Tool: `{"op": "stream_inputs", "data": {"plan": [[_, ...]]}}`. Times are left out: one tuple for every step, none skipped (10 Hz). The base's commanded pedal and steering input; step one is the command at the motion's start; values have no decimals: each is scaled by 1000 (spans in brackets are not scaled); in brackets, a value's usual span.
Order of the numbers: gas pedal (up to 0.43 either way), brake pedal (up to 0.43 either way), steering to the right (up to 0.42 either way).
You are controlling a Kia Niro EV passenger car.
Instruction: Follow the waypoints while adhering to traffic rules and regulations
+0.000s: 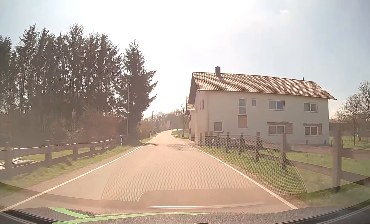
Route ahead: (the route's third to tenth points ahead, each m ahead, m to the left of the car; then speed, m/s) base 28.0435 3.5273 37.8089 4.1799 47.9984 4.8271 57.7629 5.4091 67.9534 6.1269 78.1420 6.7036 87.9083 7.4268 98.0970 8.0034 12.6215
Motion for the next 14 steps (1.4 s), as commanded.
{"op": "stream_inputs", "data": {"plan": [[189, 0, -11], [189, 0, -11], [189, 0, -11], [189, 0, -11], [189, 0, -11], [189, 0, -11], [189, 0, -11], [189, 0, -11], [189, 0, -11], [189, 0, -11], [189, 0, -12], [189, 0, -11], [189, 0, -12], [189, 0, -13]]}}
